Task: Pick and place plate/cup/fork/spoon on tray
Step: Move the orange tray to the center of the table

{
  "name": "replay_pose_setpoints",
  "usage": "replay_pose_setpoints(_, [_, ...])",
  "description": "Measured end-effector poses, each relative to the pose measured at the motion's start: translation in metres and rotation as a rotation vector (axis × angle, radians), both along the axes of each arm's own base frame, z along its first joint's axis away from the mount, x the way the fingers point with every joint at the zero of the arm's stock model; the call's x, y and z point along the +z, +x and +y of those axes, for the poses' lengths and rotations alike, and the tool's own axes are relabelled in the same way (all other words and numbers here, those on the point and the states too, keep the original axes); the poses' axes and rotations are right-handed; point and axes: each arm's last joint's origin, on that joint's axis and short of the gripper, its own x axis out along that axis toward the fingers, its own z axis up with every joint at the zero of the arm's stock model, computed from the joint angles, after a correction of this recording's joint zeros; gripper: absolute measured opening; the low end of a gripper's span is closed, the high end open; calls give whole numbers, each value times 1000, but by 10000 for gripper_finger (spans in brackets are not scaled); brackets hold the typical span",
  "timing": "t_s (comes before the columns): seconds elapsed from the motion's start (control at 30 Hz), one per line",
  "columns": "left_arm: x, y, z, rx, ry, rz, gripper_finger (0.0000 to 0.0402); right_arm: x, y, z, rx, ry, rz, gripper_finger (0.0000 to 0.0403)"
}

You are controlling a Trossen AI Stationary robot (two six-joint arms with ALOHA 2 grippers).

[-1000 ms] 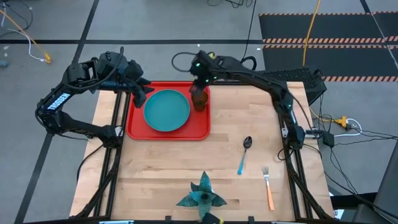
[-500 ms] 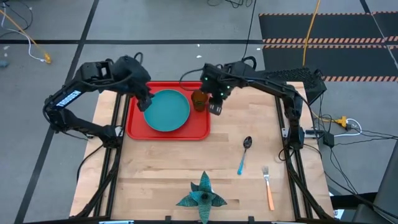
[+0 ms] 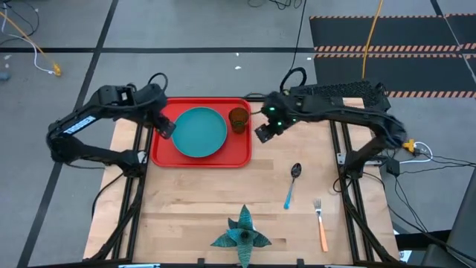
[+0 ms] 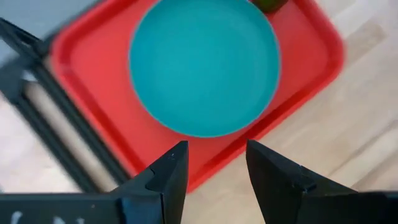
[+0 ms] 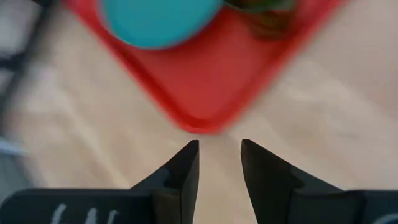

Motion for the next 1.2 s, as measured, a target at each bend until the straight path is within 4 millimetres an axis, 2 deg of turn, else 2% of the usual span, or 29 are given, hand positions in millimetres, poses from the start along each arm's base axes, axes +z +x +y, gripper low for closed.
replay_pose_setpoints(0.1, [-8,-7,-5,25,-39,-156,163,-11,-9,4,-40,77,-213,110])
replay_pose_setpoints(0.27, [-17,-11,-10,101,-91,-457,163,-31,-28,6,-255,284,-531,110])
replay_pose_setpoints(0.4, [-19,-11,-14,171,-129,-549,163,-54,-46,8,-377,307,-764,110])
replay_pose_setpoints(0.47, [-20,-10,-16,182,-136,-542,163,-71,-55,11,-407,321,-791,110])
replay_pose_setpoints(0.6, [-21,-7,-20,187,-112,-529,163,-99,-66,20,-435,401,-721,110])
replay_pose_setpoints(0.73, [-16,-7,-23,164,-86,-589,163,-100,-64,30,-411,395,-734,110])
replay_pose_setpoints(0.93, [9,-2,-29,38,-45,-863,163,-84,-61,31,-544,337,-933,110])
replay_pose_setpoints(1.0, [16,0,-32,0,-78,-938,163,-78,-61,30,-531,296,-1000,110])
replay_pose_setpoints(1.07, [19,1,-35,-46,-112,-972,163,-74,-62,29,-510,252,-1035,110])
replay_pose_setpoints(1.2, [21,7,-42,-152,-102,-986,163,-76,-61,29,-521,273,-1018,110])
